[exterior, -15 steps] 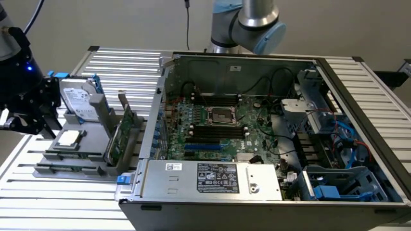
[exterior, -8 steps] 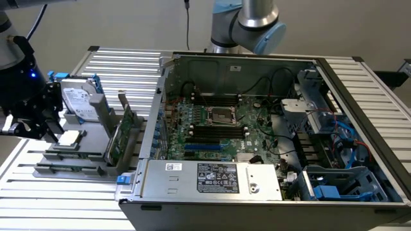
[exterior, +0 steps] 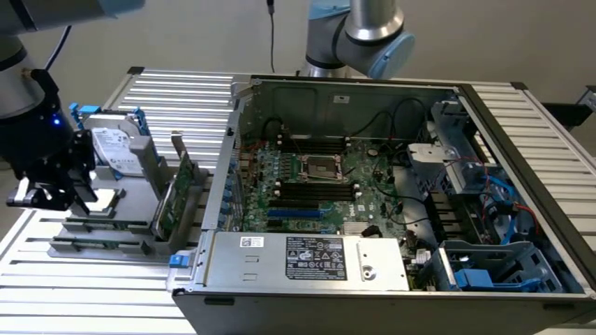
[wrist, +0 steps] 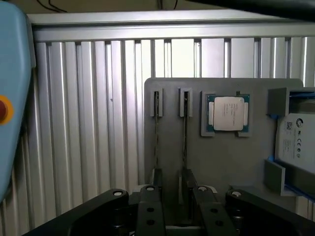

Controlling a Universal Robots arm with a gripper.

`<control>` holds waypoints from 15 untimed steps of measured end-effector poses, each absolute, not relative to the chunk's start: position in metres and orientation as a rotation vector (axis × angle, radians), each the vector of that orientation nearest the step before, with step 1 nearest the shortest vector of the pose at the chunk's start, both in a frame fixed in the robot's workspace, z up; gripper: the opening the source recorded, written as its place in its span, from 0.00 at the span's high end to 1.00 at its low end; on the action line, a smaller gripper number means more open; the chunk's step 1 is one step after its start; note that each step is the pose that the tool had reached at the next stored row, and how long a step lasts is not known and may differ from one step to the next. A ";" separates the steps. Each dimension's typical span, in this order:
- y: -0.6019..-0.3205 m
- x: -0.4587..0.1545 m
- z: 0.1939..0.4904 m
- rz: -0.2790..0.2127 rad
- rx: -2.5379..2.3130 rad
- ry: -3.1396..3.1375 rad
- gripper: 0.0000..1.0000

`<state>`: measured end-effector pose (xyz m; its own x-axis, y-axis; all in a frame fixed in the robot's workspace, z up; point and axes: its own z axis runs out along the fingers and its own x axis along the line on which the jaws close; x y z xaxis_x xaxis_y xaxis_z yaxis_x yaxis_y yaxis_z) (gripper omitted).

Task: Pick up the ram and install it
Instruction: 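Pick up the ram and move it above insertion slot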

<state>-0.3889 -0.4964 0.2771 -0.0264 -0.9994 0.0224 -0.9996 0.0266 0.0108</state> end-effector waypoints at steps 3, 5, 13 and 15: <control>-0.498 -0.389 0.272 0.012 2.176 -2.233 0.69; -0.499 -0.389 0.268 0.012 2.177 -2.232 0.69; -0.506 -0.389 0.253 0.012 2.177 -2.232 0.69; -0.508 -0.389 0.250 0.012 2.177 -2.232 0.69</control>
<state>-0.3890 -0.5078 0.2498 -0.0250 -0.9994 0.0223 -0.9996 0.0253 0.0107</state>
